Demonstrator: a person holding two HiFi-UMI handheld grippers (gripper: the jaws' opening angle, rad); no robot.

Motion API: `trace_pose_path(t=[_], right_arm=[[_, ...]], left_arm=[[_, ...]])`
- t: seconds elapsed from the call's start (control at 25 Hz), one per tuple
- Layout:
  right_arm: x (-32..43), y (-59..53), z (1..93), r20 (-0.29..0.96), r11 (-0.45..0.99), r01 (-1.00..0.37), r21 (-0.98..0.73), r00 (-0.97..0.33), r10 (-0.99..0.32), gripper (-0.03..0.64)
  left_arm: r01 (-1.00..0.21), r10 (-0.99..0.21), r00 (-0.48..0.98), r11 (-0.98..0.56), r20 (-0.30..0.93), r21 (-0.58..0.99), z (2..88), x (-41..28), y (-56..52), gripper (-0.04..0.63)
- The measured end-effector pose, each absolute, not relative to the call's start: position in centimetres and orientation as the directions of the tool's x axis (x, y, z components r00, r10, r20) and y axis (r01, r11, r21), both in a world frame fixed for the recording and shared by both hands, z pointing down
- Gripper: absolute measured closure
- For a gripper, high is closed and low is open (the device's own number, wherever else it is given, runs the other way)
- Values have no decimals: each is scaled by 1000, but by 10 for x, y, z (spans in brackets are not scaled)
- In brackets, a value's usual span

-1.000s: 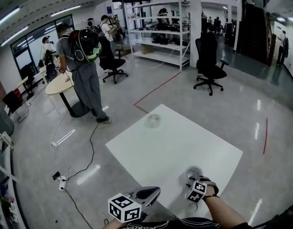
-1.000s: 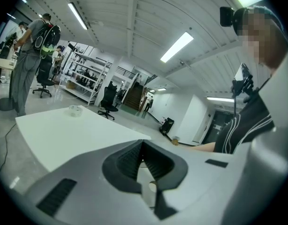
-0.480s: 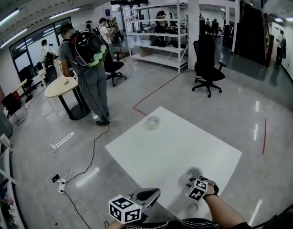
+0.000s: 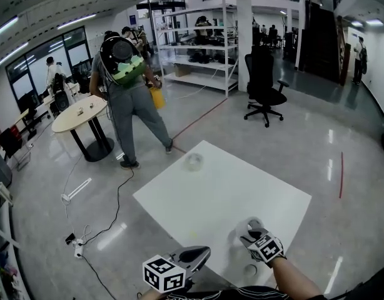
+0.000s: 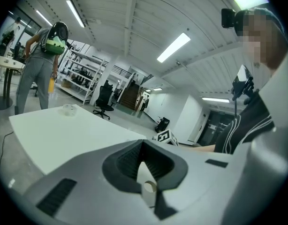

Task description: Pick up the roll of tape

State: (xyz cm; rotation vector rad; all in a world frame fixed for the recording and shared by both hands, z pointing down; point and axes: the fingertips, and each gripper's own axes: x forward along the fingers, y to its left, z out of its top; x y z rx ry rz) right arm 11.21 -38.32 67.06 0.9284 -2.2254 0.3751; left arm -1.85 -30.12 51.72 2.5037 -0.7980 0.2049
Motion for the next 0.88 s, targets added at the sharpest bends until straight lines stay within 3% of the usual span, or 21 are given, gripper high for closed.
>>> trace_pose_path(t=[0.52, 0.88], right_arm=[[112, -327, 512, 237, 692, -672, -264, -741, -629, 511], [129, -283, 466, 128, 670, -680, -298, -724, -678, 511]], left_arm=[[-491, -434, 871, -770, 229, 406, 503, 14, -305, 592], [-418, -380, 908, -821, 174, 388, 483, 38, -298, 592]])
